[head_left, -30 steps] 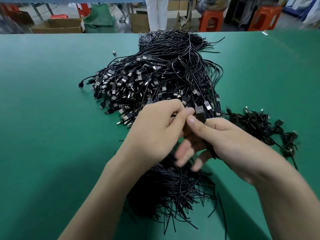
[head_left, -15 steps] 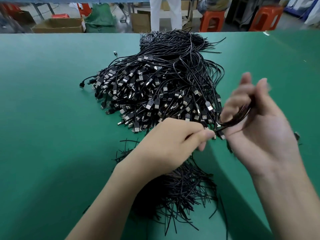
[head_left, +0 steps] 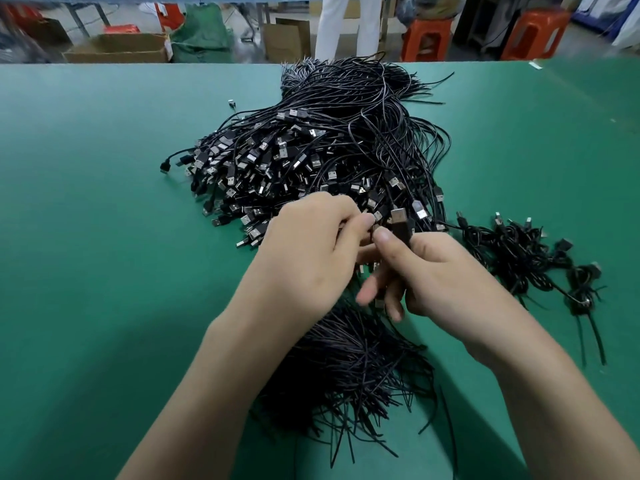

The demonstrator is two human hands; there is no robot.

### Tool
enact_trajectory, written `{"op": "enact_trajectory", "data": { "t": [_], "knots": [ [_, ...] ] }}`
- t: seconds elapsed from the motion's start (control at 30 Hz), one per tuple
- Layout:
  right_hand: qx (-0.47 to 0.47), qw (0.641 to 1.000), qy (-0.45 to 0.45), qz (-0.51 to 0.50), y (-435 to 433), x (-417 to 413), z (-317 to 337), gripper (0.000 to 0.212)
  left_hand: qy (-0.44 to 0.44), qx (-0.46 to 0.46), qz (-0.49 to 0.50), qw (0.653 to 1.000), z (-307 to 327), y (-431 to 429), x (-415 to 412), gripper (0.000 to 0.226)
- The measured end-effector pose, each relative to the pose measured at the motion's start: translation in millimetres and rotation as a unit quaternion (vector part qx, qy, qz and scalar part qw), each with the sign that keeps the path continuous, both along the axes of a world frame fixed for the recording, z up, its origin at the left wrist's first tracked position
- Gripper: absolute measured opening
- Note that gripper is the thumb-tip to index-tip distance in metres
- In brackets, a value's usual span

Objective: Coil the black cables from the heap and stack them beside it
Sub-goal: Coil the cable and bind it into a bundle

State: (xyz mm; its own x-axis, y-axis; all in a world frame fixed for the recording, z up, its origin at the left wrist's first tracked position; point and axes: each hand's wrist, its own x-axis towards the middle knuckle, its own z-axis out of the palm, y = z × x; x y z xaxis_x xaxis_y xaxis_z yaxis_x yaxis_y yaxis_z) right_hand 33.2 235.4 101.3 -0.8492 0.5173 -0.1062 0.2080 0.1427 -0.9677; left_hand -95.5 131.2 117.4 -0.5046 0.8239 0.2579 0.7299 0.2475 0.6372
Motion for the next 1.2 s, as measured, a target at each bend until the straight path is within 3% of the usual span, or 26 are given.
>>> {"op": "enact_trajectory", "data": {
  "t": [0.23, 0.43, 0.57, 0.63, 0.83, 0.9, 0.97, 1.03, 1.13, 1.2],
  "knots": [
    [0.021, 0.999, 0.042, 0.025, 0, -2, -3, 0.047, -0.046, 0.086, 0.005, 0.995, 4, 1, 10, 0.029],
    [-0.229, 0.959, 0.146, -0.079, 3, -7, -7, 0.052, -0.088, 0.145, -0.063, 0.984, 1, -1, 24, 0.021],
    [-0.321, 0.921, 0.190, -0.116, 1, -7, -2, 0.051, -0.131, 0.057, -0.071, 0.987, -5, 2, 21, 0.002],
    [-0.348, 0.904, 0.211, -0.128, -2, -8, 0, 0.048, -0.155, 0.022, -0.070, 0.985, -7, 4, 20, 0.004],
    [-0.338, 0.892, 0.252, -0.160, -10, -8, 10, 0.035, -0.255, 0.013, -0.084, 0.963, -3, 5, 19, 0.007],
    [-0.284, 0.908, 0.256, -0.173, -12, -8, 11, 0.035, -0.207, -0.020, -0.094, 0.974, -3, 3, 14, 0.014],
    [-0.217, 0.915, 0.279, -0.193, -12, -8, 10, 0.036, -0.110, -0.117, -0.103, 0.982, -3, -2, 4, 0.032],
    [-0.176, 0.924, 0.292, -0.174, -9, -6, 12, 0.038, -0.113, -0.150, -0.105, 0.977, 1, -9, -9, 0.034],
    [-0.176, 0.944, 0.271, -0.066, -6, -1, 15, 0.041, -0.227, -0.017, -0.101, 0.969, 6, -16, -24, 0.029],
    [-0.188, 0.953, 0.237, 0.007, -8, 0, 15, 0.041, -0.236, 0.065, -0.149, 0.958, 9, -17, -25, 0.034]
  ]
}}
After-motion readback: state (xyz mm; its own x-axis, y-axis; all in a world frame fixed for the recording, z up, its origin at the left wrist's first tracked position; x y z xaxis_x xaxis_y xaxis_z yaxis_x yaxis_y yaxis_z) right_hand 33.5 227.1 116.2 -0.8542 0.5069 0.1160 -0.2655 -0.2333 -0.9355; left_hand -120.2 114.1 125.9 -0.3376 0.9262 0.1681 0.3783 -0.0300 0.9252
